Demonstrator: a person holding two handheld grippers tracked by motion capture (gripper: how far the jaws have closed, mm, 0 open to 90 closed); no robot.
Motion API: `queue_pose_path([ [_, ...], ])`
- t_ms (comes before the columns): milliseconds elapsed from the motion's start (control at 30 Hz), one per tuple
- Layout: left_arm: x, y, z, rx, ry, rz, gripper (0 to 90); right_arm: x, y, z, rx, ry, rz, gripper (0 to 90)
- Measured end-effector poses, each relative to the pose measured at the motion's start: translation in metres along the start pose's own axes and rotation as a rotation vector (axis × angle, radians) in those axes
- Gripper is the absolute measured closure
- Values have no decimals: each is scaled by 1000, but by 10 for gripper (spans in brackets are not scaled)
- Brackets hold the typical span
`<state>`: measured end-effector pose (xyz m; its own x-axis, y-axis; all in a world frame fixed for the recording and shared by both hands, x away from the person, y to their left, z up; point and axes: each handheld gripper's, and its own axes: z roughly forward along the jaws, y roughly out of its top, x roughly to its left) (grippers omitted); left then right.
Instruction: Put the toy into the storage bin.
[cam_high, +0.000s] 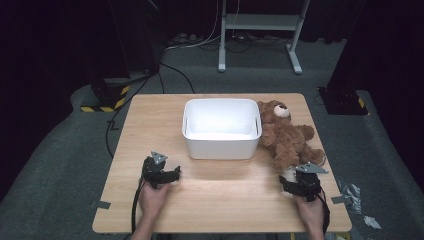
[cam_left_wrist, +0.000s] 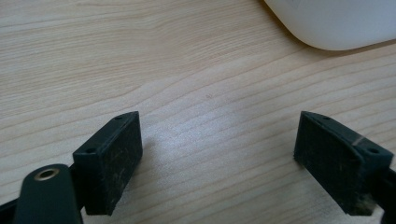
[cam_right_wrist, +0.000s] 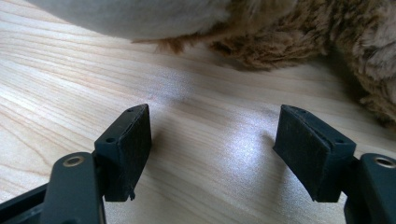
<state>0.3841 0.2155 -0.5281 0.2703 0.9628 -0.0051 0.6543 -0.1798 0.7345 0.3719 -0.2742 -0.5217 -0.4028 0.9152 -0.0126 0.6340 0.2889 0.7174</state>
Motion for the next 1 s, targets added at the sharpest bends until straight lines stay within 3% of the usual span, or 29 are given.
queue_pose_path([
  [633,0,0,0,-2,3,1,164,-1,-1,-1,2,-17,23,237],
  [1000,0,0,-1,-2,3,2,165,0,-5,-7,-17,-20,11,311],
])
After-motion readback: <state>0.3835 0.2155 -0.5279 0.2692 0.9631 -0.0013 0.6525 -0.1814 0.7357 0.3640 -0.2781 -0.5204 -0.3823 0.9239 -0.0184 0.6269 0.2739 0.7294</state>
